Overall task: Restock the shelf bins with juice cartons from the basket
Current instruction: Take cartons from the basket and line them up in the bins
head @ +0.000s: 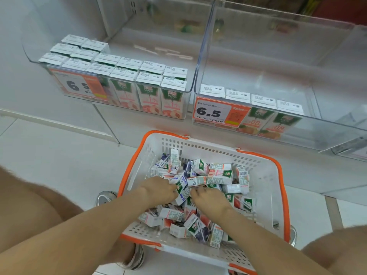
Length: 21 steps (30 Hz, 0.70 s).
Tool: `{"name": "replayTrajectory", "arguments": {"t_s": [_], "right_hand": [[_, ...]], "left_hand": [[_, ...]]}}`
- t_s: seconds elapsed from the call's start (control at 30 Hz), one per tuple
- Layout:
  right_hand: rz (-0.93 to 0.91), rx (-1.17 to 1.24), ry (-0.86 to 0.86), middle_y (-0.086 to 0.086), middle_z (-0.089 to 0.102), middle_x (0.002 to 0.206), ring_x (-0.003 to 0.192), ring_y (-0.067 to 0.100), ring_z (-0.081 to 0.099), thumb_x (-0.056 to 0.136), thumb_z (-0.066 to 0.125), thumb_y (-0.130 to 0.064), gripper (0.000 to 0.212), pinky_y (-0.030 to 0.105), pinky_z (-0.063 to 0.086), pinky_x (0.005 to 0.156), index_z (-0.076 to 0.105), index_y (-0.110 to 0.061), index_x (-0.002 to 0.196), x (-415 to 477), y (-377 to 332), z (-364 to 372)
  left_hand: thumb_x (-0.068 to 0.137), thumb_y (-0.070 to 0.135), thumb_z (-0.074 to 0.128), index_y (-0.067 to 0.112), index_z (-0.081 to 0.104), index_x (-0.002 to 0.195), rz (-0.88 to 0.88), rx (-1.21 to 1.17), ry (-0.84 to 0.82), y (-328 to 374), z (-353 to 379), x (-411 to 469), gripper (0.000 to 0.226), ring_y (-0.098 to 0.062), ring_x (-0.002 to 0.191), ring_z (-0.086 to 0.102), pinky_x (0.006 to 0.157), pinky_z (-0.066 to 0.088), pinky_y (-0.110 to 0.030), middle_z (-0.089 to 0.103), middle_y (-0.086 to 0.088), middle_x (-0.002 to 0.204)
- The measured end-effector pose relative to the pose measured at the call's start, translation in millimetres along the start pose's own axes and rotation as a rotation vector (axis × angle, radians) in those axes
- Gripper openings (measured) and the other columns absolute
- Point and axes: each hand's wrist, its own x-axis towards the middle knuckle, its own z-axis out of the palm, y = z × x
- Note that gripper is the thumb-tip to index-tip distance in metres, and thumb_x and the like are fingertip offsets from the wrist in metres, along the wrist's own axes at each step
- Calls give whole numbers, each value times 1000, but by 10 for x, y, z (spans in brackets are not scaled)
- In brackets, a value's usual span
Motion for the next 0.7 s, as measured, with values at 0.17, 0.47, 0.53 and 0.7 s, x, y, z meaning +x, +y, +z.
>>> {"name": "replayTrajectory", "arguments": {"t_s": [0.17, 0.47, 0.53, 0.7], "right_hand": [[82, 371, 32, 12, 61, 130, 108, 30, 64, 100, 52, -12, 46, 41, 57, 85, 48, -12, 146, -41, 302, -143], [231, 940, 357, -1, 59, 65, 58, 17, 55, 111, 40, -26, 27, 33, 42, 58, 54, -21, 133, -666, 705, -1063], [224, 946, 435, -4, 59, 66, 59, 12, 56, 112, 41, -29, 27, 30, 41, 57, 57, -22, 132, -844, 663, -1268], [207, 907, 632, -5, 60, 65, 58, 5, 57, 110, 45, -32, 30, 17, 37, 56, 59, -22, 134, -1239, 534, -1695]], "left_hand": [[97, -3, 62, 6, 42, 147, -135, -237, 50, -121, -181, -189, 54, -36, 111, 64, 76, 53, -42, 50, -16, 138], [107, 41, 55, 24, 58, 143, -146, -840, 412, -364, -969, -694, 39, -14, 96, 52, 85, 42, -32, 51, 8, 107], [108, 42, 53, 26, 63, 137, -114, -875, 466, -341, -1136, -886, 35, -5, 92, 58, 83, 49, -28, 59, 8, 115], [108, 39, 52, 29, 67, 131, -64, -954, 628, -263, -1425, -1266, 29, 3, 96, 62, 73, 47, -13, 65, 14, 117]]}}
